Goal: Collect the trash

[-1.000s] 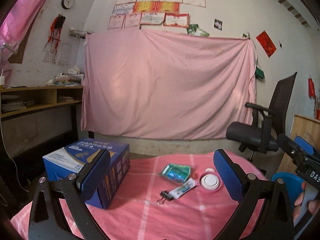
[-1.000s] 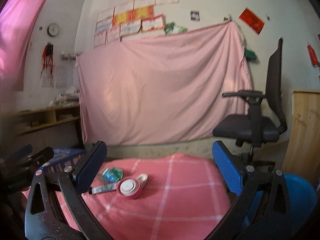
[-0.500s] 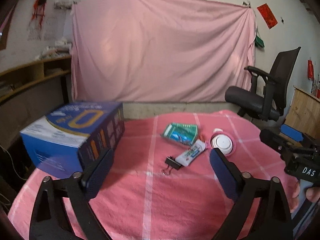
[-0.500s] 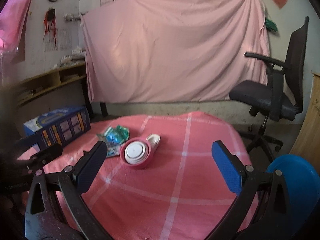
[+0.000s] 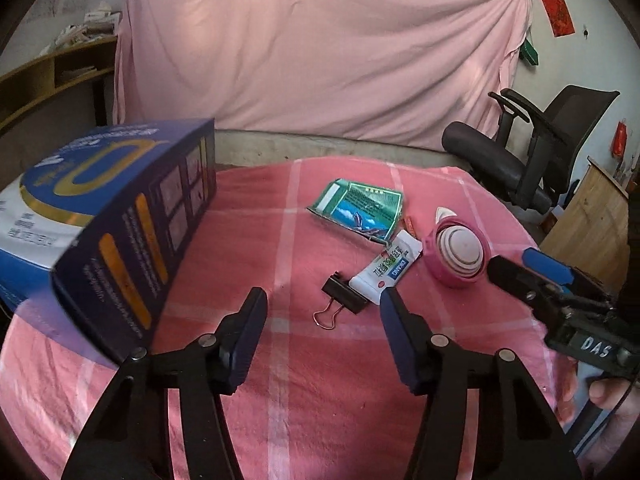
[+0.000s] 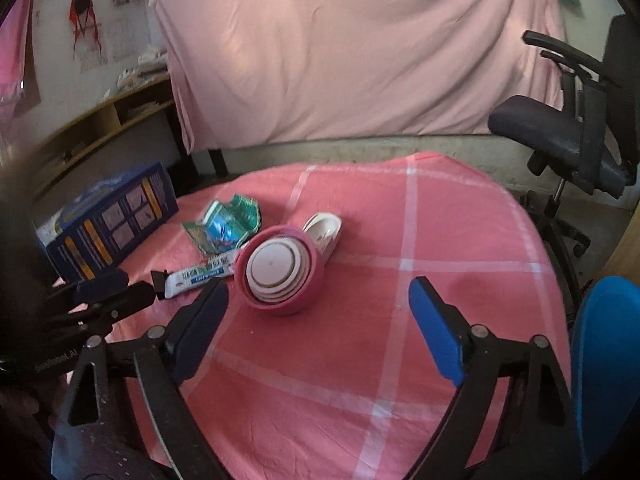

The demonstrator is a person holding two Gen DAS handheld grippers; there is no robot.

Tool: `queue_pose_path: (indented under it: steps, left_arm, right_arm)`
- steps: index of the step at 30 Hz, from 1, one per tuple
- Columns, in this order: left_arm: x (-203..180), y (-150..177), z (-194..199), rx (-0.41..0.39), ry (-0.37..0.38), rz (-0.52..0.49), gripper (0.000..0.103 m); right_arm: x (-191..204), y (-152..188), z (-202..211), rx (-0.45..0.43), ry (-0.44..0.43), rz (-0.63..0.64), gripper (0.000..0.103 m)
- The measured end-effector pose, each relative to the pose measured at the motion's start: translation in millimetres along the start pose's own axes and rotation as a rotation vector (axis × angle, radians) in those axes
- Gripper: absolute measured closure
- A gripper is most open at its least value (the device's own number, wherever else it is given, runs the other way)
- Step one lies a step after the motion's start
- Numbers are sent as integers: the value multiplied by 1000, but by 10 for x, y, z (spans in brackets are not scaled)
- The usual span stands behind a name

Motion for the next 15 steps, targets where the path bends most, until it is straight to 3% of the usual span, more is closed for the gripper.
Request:
queue_pose_path:
  steps: [8, 15]
  left_arm:
    - [2, -22, -9, 32, 29, 5, 63]
    - [4, -25, -9, 45, 66, 14, 67]
  right_arm:
    - [81, 30, -190, 77, -9, 35, 4]
    - [86, 20, -241, 90, -21, 36, 6]
Point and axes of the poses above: each gripper's, at about its wrist camera, not at the fingertips, and z roughly against the way its jaws point, x to its left, y to its underside, the point moved 5 cm from there along -z, roughly the way its jaws point, and after that the axes turned 8 degrees about z, right-handed, at the moved point
